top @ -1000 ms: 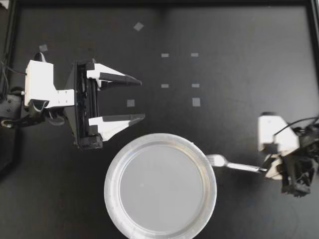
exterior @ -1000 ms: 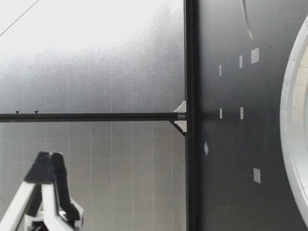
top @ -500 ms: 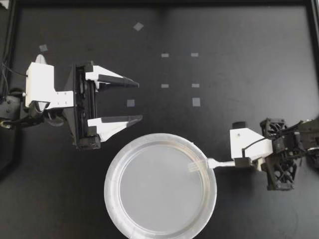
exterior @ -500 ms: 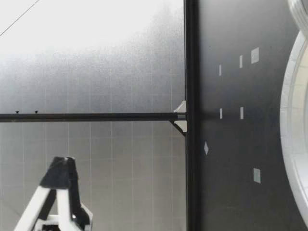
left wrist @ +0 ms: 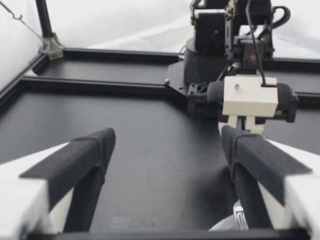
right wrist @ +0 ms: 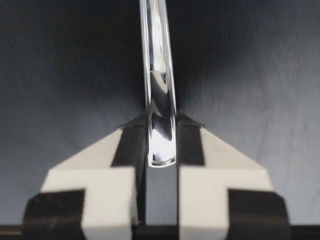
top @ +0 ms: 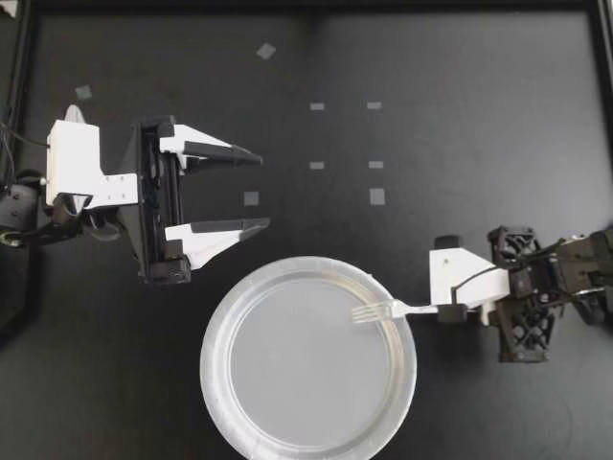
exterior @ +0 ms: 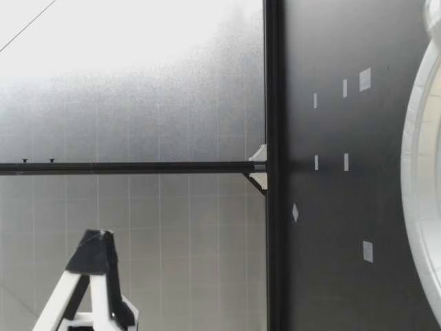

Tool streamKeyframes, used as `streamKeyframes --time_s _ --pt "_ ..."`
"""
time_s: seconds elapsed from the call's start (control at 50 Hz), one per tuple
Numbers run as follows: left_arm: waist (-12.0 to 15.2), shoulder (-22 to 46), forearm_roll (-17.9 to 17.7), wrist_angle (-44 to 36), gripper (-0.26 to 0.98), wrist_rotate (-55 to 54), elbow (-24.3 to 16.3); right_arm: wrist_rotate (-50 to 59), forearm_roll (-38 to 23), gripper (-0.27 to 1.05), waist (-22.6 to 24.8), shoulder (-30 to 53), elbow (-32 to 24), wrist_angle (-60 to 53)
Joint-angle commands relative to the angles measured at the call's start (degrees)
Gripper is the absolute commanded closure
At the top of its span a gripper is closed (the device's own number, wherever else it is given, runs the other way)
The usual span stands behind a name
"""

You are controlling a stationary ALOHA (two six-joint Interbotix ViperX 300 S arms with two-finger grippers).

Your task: Pick up the fork and place it on the plate.

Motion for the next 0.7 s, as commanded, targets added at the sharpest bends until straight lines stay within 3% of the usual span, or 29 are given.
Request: streamKeyframes --time_s 0.0,0.18,0.46,0.68 --pt "0.18 -0.35 0.09 -0.62 -0.08 0.09 -0.53 0.18 0.0 0.79 0.44 -0.35 -1.49 -0.26" --pt "0.18 -0.18 0.0 -0.62 -0.08 0.09 -0.53 0.18 0.35 0.72 0.53 -0.09 -1.49 0.0" --pt "0.18 -0.18 0.0 -0.62 -0.08 0.0 0.0 0.26 0.7 0.49 0.44 0.7 -1.49 0.09" --pt "0.18 -0.18 0.0 -0.62 -0.08 0.0 0.0 0.26 0.88 0.48 0.44 0.88 -1.85 0.09"
